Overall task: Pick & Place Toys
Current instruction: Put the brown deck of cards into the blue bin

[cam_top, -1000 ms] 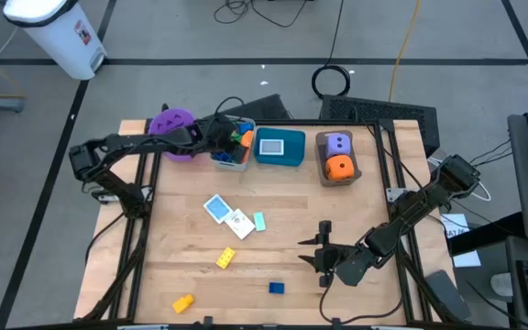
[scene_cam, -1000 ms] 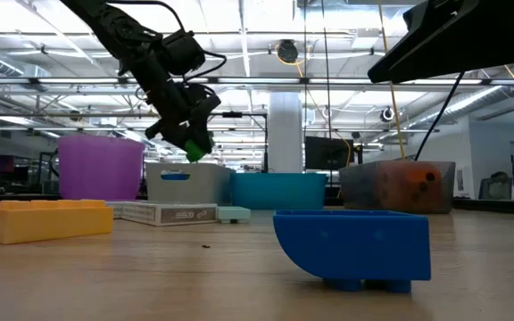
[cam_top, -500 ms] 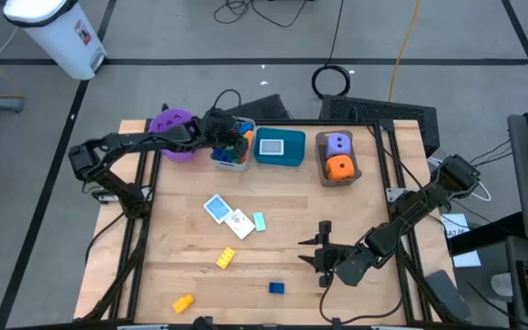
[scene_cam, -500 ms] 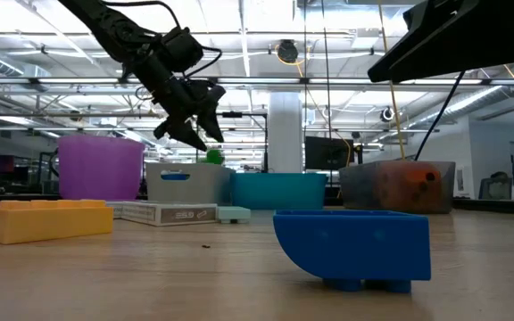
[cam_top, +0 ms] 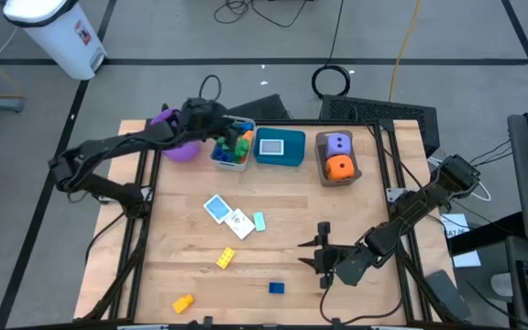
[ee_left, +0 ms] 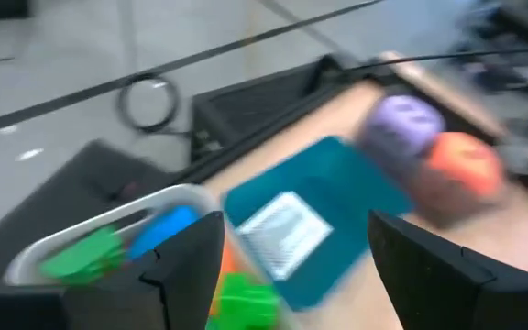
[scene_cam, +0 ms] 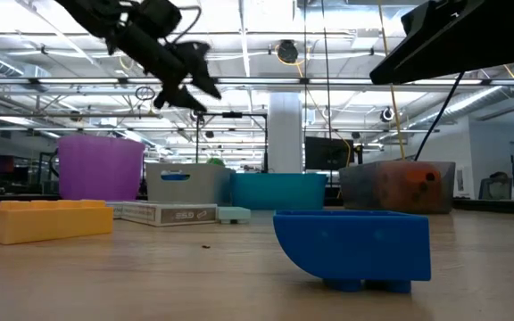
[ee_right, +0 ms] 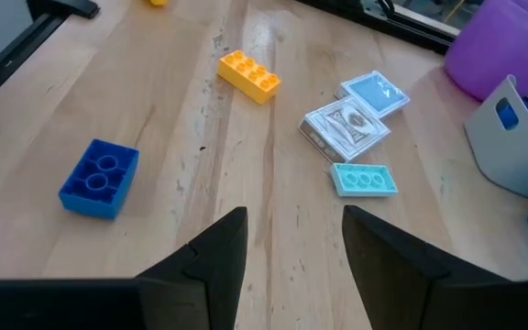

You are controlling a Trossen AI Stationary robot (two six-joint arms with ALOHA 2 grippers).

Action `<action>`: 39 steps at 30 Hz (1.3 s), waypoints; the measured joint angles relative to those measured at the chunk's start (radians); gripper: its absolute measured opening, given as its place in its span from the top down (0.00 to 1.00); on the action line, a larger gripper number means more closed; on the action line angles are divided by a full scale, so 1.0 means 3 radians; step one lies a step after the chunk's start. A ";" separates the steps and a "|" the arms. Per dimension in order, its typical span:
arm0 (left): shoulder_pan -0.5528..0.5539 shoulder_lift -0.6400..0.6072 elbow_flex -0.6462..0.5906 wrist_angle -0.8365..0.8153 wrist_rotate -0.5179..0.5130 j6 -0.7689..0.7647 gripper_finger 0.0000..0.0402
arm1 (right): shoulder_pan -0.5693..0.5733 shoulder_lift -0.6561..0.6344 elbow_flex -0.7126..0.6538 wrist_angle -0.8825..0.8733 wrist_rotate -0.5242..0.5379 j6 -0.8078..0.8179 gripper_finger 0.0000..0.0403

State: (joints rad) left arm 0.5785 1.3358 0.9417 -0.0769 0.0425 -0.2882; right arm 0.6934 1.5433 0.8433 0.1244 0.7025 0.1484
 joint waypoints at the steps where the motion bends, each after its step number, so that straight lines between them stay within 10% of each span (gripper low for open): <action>1: -0.0002 -0.0071 0.0000 -0.0009 0.0136 0.0013 0.33 | -0.0007 0.0000 0.0000 0.0000 0.0000 0.0028 0.58; 8: -0.0406 -0.0399 -0.0055 0.0016 0.1020 0.0177 0.37 | -0.0069 0.0000 0.0000 0.0000 -0.0002 0.0262 0.58; 21: -0.2113 -0.0181 -0.0944 0.1918 -0.0056 0.0273 0.38 | -0.0114 0.0000 0.0000 0.0152 -0.0001 0.0251 0.58; 39: -0.2651 0.0685 -0.1008 0.3058 0.0172 0.0770 0.38 | -0.0500 -0.0003 -0.0517 0.1102 -0.0001 0.0103 0.58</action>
State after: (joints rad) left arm -0.2169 1.5413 0.6392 0.8405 0.0940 -0.0571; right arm 0.5435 1.5425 0.6882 0.4550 0.7021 0.1794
